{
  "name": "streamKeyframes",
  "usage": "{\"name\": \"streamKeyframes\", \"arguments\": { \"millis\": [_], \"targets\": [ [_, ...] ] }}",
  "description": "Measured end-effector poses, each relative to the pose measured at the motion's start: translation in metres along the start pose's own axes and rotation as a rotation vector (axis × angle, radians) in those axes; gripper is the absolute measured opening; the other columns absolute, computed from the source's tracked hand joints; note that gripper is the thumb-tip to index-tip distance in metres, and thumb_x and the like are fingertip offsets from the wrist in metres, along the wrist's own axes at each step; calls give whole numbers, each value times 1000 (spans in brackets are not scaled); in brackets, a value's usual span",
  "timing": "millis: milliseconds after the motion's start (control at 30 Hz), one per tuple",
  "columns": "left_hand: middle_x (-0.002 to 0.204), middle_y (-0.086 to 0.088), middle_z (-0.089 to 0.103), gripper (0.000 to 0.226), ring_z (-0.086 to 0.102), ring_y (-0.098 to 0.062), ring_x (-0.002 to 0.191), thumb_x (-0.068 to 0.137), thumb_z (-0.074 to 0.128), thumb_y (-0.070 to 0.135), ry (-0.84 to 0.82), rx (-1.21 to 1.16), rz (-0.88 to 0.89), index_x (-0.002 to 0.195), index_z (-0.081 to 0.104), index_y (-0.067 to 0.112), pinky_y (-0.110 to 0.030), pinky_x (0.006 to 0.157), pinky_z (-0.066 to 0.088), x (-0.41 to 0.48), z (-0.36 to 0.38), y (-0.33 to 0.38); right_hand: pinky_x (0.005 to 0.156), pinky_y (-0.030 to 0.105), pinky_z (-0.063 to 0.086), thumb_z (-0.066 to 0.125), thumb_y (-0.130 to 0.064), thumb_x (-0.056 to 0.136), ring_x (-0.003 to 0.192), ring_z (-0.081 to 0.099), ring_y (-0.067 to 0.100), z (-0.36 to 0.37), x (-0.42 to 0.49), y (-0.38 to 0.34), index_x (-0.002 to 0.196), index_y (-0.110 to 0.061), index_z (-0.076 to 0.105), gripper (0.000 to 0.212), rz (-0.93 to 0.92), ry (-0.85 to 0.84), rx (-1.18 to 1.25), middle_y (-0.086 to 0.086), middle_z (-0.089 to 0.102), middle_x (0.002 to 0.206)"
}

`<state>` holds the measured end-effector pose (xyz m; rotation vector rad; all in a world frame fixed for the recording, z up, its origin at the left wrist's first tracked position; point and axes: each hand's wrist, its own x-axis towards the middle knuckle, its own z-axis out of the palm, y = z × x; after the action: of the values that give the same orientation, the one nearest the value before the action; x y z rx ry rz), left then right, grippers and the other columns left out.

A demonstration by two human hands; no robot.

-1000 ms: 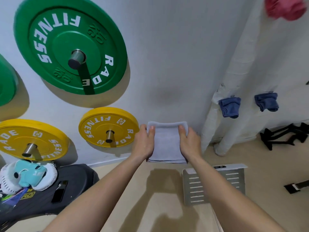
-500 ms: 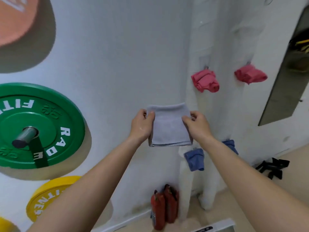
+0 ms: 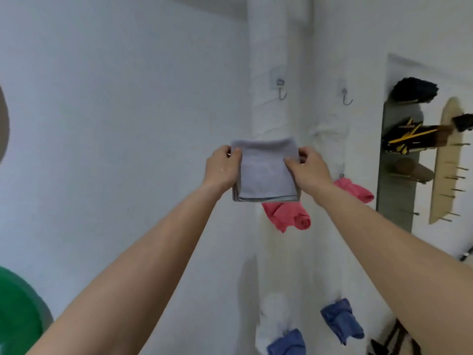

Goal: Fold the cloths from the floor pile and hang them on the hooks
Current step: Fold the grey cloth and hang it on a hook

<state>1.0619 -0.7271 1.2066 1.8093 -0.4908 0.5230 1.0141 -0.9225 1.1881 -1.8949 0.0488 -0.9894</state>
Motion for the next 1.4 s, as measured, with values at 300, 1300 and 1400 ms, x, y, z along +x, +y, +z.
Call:
{"name": "streamKeyframes", "arguments": {
  "millis": [300, 1300, 1400],
  "targets": [
    [80, -9, 65, 42, 57, -22, 71, 96, 50, 39, 130, -94, 175, 94, 66, 1, -51, 78, 57, 127, 31, 77, 76, 32, 49, 64, -37, 90, 91, 62, 20, -35, 145, -47, 105, -14, 66, 27, -182, 91, 57, 0, 66, 98],
    [85, -2, 71, 16, 67, -13, 71, 74, 76, 3, 246, 46, 319, 82, 72, 17, -22, 61, 48, 201, 69, 84, 75, 38, 58, 49, -55, 95, 87, 68, 23, -49, 258, -2, 103, -12, 69, 48, -86, -336, 196, 4, 71, 104],
    [94, 0, 73, 17, 71, -14, 88, 84, 64, 12, 196, 202, 376, 95, 75, 19, -23, 73, 55, 201, 63, 93, 87, 43, 57, 60, -54, 88, 104, 66, 28, -53, 262, -11, 106, -9, 71, 50, -246, -343, 49, 9, 70, 109]
  ]
}}
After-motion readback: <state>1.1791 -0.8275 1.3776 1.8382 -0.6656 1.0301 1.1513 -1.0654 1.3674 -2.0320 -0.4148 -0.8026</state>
